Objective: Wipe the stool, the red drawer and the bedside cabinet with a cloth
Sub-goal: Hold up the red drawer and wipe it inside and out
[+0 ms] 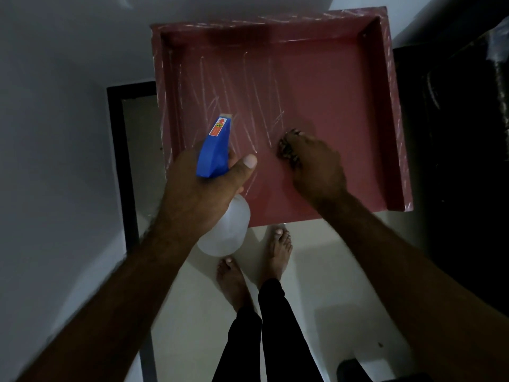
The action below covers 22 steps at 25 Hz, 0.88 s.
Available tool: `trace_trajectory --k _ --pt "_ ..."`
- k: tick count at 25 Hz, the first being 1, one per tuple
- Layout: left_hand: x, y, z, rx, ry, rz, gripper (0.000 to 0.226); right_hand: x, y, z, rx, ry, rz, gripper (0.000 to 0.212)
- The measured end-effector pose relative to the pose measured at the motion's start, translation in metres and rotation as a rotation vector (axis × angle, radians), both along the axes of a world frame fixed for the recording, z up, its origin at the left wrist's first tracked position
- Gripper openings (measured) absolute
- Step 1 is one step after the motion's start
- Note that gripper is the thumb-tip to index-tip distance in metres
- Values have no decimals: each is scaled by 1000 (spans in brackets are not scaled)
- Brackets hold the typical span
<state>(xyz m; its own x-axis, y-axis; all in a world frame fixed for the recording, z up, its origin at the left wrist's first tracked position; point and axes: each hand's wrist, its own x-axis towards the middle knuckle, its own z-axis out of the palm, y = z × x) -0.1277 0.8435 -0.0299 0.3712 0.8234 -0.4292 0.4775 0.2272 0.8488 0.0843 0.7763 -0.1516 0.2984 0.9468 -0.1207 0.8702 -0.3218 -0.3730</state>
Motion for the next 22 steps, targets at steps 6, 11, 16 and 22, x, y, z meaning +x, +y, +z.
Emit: trace_trajectory --k 6,11,16,22 --pt "1 7 -2 -24 21 26 37 -35 -4 5 -35 33 346 53" --pt "1 13 -4 -24 11 89 27 0 8 -5 6 23 12 57" --pt "2 21 -11 -37 29 110 34 -30 10 -8 -7 45 184 57" --pt "6 27 -9 -59 -16 115 33 -4 21 -17 3 26 -20 64"
